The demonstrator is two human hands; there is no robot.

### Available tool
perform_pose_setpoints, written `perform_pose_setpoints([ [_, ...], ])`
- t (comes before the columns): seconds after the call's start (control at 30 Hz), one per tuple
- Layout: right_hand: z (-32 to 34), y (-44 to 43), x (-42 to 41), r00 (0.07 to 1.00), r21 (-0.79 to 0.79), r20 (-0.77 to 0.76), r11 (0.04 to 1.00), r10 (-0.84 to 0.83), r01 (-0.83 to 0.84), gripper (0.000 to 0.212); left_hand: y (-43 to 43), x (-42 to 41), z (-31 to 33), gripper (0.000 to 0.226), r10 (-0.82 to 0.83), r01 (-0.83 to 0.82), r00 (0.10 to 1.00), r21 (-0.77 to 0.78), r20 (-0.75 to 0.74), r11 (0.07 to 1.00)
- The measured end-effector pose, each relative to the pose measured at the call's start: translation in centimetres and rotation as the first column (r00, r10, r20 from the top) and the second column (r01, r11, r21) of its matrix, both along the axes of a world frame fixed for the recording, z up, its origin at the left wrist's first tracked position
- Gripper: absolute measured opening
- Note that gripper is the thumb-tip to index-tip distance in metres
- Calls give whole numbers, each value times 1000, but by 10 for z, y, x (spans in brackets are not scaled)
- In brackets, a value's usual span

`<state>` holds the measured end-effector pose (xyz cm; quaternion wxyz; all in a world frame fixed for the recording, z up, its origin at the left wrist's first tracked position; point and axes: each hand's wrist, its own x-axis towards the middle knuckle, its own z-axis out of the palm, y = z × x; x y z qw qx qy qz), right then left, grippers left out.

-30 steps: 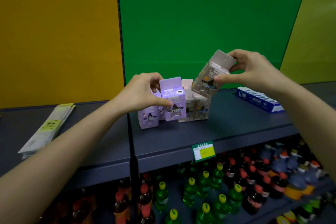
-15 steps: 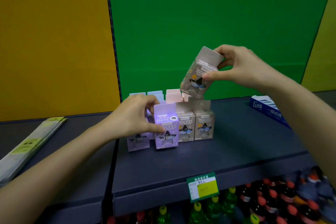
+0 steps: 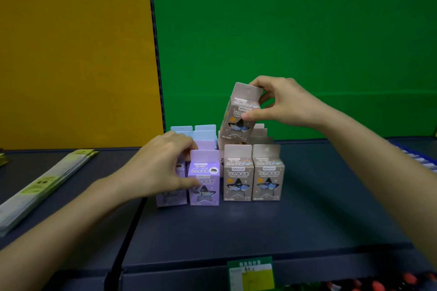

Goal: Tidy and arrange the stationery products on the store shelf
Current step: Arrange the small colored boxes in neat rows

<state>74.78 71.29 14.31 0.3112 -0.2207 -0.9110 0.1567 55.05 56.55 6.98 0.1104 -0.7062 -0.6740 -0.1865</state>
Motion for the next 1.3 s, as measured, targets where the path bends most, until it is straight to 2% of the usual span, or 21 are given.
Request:
perform_pose_setpoints([
  [0.2,-4,9,-4,997,-13,31,998,65,-65,37,-1,4,-2,63,37,-26,989,79,-140,997],
  [0.4,-5,11,-5,988,-23,122,996,91,-89,38,1,8,3,65,45,-25,989,138,-142,990],
  [0.57,-6,11,-8,973,-26,214,997,82,-79,35,9,14,8,51,18,2,995,187,-103,982],
  [0.8,-16,17,-17,928,-93,356,993,105,-77,38,32,28,10,40,-26,41,996,165,-89,985],
  [0.97,-20,25,-19,904,-193,403,979,144,-70,28,39,30,8,26,-36,49,997,178,-72,983],
  [1.17,-26,32,-28,850,-156,506,985,145,-76,27,45,34,9,29,-63,69,997,172,-42,983],
  [1.23,-26,31,-26,849,-195,500,977,171,-82,26,47,35,10,24,-79,82,996,146,-32,986],
  [1.3,-24,31,-17,889,-210,427,974,168,-83,25,48,35,10,20,-106,107,994,118,-12,987],
])
